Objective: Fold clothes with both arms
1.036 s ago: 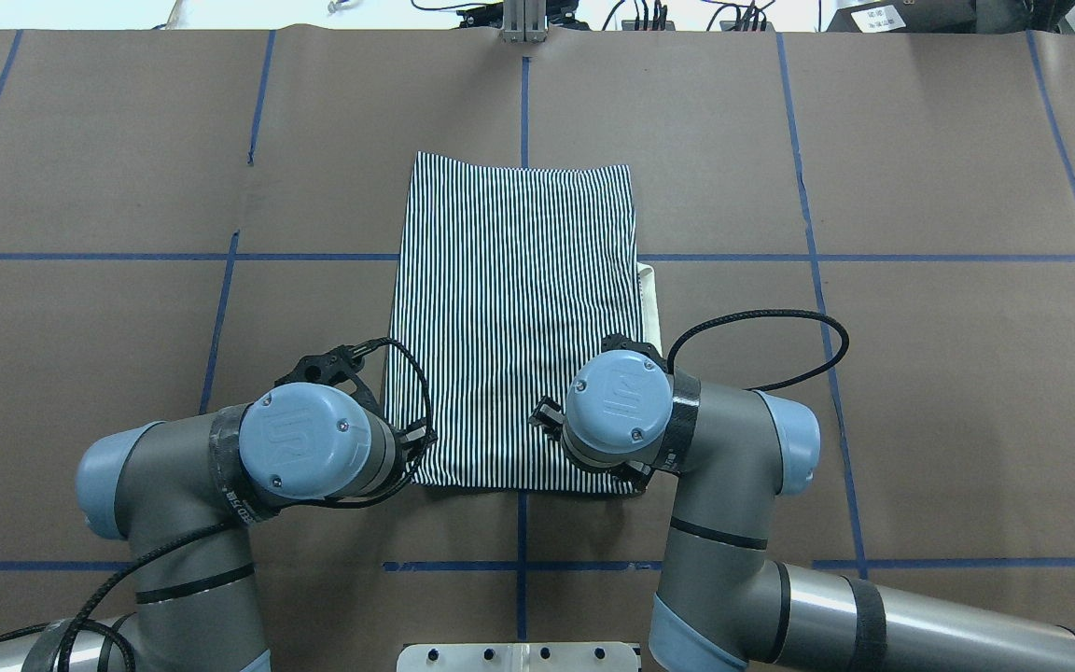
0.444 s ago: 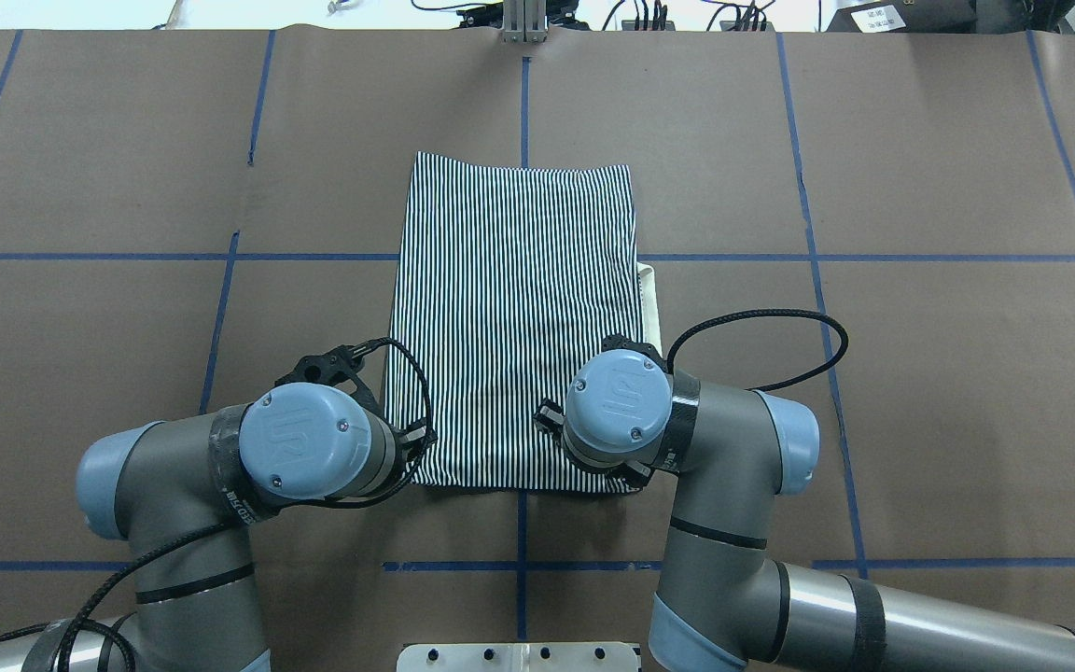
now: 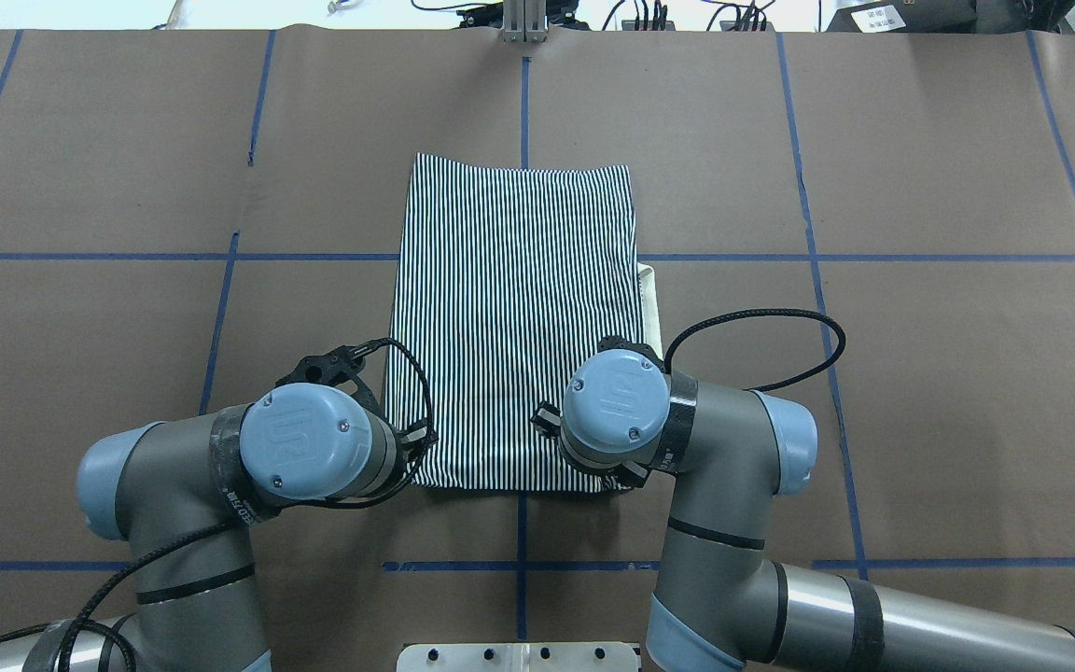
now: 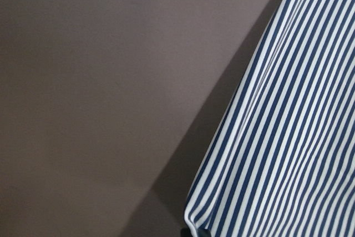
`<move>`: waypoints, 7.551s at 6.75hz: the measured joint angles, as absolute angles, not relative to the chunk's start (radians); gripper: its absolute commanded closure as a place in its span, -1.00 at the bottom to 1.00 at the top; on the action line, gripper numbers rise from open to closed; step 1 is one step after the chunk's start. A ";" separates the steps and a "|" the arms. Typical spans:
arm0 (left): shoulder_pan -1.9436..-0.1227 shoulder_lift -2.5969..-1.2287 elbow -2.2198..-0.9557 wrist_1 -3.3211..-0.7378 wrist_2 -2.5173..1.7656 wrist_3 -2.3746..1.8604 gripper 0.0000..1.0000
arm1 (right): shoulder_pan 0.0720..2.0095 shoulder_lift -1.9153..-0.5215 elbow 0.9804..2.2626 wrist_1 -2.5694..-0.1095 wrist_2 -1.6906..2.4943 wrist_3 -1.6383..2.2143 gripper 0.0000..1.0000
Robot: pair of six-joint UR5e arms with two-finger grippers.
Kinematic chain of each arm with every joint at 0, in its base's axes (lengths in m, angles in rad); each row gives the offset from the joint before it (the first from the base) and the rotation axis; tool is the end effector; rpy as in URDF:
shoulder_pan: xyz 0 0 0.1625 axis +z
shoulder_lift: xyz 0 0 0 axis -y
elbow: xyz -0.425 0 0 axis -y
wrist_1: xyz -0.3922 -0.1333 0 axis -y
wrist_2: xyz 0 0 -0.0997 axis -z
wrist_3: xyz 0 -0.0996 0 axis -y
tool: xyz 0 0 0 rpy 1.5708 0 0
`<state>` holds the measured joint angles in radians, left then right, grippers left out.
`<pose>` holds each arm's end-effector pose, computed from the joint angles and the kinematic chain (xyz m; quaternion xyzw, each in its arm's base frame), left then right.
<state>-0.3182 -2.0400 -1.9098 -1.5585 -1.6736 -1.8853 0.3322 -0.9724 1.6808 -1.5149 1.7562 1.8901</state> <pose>0.5348 -0.3058 0.2561 -0.0466 0.3871 -0.2675 0.8811 -0.6025 -0.3294 0.2601 -0.0835 -0.3719 0.2630 0.8863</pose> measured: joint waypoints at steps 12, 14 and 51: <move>-0.184 -2.042 -2.082 -1.412 -1.674 -1.907 1.00 | 0.257 -1.056 1.872 -1.502 1.749 1.901 1.00; -0.175 -2.042 -2.125 -1.380 -1.695 -1.917 1.00 | 0.261 -1.053 1.873 -1.499 1.750 1.894 1.00; -1.136 -1.991 -1.787 -1.613 -2.091 -0.776 -1.00 | 1.260 -1.146 1.459 -1.513 2.257 0.123 -1.00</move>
<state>-1.1363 -1.9907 -1.7865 -1.6129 -2.0907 -0.7759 1.2602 -1.1462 1.4588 -1.5128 2.2574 0.1229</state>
